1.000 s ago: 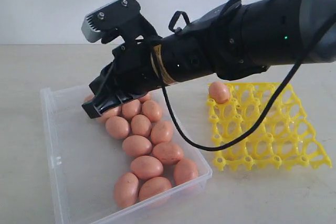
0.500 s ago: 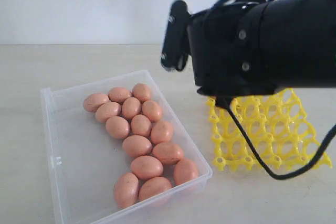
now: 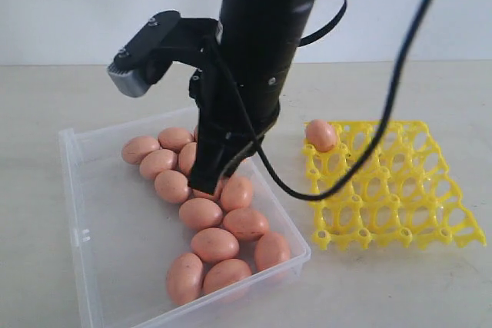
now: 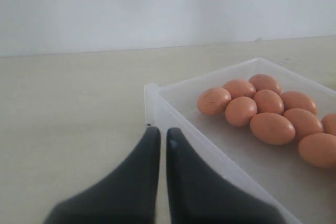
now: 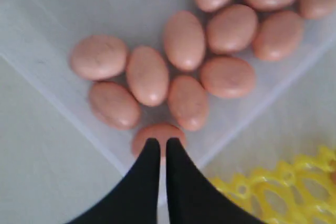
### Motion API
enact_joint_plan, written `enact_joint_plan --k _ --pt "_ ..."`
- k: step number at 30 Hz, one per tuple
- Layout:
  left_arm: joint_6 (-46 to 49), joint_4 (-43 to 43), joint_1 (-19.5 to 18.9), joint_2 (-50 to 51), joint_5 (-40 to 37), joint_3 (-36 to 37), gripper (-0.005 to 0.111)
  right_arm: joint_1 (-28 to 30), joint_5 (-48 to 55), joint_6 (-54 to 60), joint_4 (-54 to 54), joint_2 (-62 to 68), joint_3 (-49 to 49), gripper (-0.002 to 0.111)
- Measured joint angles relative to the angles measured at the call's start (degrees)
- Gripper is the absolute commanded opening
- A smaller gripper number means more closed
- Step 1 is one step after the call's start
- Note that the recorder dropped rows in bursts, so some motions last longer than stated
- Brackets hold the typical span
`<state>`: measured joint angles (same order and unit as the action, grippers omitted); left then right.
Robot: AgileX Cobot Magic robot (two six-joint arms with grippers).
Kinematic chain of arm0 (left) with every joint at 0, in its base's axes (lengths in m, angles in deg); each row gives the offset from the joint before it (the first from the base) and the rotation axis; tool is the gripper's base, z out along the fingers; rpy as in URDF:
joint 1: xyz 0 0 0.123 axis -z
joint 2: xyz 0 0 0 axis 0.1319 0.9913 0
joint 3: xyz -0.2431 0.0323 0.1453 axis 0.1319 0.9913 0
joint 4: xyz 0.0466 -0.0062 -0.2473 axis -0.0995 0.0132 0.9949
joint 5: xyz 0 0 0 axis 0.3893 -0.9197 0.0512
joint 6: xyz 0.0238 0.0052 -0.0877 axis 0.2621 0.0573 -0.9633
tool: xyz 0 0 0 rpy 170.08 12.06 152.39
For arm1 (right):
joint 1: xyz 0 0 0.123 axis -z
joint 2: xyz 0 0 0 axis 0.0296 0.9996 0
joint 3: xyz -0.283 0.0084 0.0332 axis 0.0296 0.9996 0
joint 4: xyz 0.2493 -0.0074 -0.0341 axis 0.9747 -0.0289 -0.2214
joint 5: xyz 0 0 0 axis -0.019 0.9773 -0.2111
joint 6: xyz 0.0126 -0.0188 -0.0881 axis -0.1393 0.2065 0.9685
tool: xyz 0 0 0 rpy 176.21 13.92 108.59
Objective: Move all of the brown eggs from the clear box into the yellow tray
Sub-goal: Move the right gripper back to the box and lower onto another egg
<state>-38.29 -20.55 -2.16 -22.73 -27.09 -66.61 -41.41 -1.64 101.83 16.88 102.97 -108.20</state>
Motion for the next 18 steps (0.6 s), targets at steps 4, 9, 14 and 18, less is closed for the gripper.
enact_joint_plan --k 4,9,14,18 --pt "0.00 0.00 0.00 0.00 0.00 0.00 0.004 3.72 -0.31 8.53 10.07 7.93 -6.19 0.001" --pt "0.00 0.00 0.00 0.00 0.00 0.00 0.004 4.13 -8.31 14.91 9.73 13.07 -6.78 0.034" --pt "0.00 0.00 0.00 0.00 0.00 0.00 0.004 4.13 -12.28 15.97 9.25 17.75 -7.06 0.049" --pt "0.00 0.00 0.00 0.00 0.00 0.00 0.004 4.13 -13.84 14.94 8.33 20.68 -7.06 0.049"
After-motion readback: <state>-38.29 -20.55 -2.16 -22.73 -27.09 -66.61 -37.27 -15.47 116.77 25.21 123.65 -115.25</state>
